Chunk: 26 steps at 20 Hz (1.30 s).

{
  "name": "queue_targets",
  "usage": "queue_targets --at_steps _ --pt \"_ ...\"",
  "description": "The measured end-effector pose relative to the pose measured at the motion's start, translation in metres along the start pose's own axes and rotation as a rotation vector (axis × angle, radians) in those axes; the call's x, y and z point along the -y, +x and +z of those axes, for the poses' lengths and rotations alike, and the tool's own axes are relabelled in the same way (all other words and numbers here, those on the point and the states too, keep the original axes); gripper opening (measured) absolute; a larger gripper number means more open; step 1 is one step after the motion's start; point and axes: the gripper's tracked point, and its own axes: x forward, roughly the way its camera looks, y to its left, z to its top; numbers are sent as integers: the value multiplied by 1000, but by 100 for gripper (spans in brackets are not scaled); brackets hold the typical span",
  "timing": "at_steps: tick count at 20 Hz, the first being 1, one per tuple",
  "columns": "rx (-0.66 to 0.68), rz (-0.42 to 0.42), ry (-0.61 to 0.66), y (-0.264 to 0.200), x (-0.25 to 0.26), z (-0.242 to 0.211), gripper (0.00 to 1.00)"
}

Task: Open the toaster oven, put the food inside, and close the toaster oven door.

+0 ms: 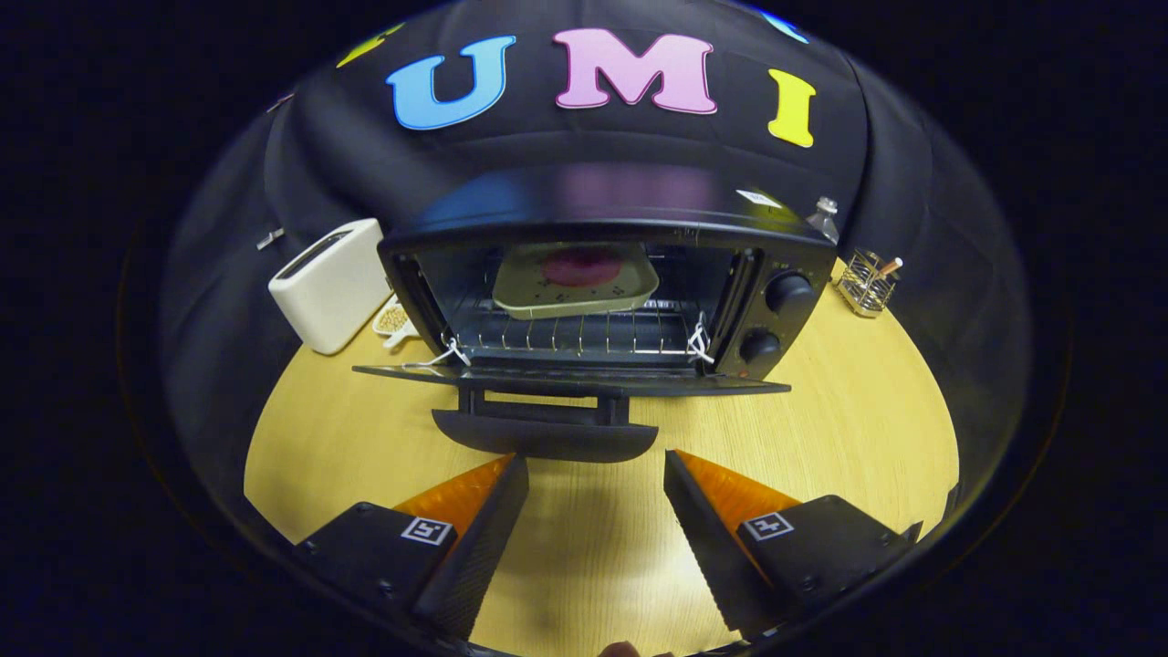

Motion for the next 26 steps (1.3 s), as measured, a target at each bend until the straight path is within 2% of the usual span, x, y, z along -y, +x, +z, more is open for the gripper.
queue_targets --at_steps 10,26 --pt "186 -9 -1 -27 12 88 99" --pt "585 -56 -13 -165 105 219 98"
